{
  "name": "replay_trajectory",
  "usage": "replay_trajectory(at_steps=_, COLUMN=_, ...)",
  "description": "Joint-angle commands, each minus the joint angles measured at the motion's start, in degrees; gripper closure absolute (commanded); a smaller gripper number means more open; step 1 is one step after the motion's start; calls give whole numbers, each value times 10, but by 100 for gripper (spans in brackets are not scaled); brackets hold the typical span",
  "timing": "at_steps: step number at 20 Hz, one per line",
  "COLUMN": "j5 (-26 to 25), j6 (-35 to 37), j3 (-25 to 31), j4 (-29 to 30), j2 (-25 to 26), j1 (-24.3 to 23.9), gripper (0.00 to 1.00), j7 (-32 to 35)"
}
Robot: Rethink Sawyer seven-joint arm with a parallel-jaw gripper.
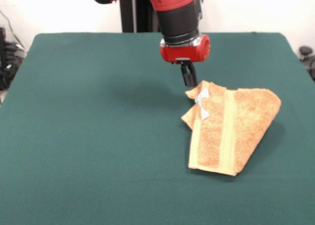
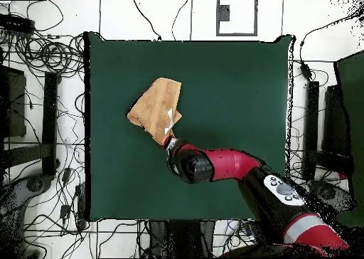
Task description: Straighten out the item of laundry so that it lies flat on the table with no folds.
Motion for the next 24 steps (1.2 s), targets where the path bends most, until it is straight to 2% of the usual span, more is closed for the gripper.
replay_trajectory(at_steps=1, j5=-2, j6=-25, j3=15, j4=-8, j2=13, j1=9, gripper=100, j7=26)
replay_trajectory(at_steps=2, j5=0, j6=-28, j3=14, j4=-4, j2=14, j1=8, gripper=100, j7=31)
replay_trajectory(at_steps=3, j5=1, j6=-30, j3=13, j4=-3, j2=14, j1=9, gripper=0, j7=33)
replay_trajectory(at_steps=11, j5=14, j6=-53, j3=25, j4=4, j2=25, j1=2, gripper=0, j7=51)
replay_trajectory(at_steps=16, j5=20, j6=-128, j3=73, j4=26, j2=52, j1=-14, gripper=0, j7=77)
replay_trajectory(at_steps=24, j5=20, j6=-149, j3=103, j4=26, j2=80, j1=-31, gripper=0, j7=72)
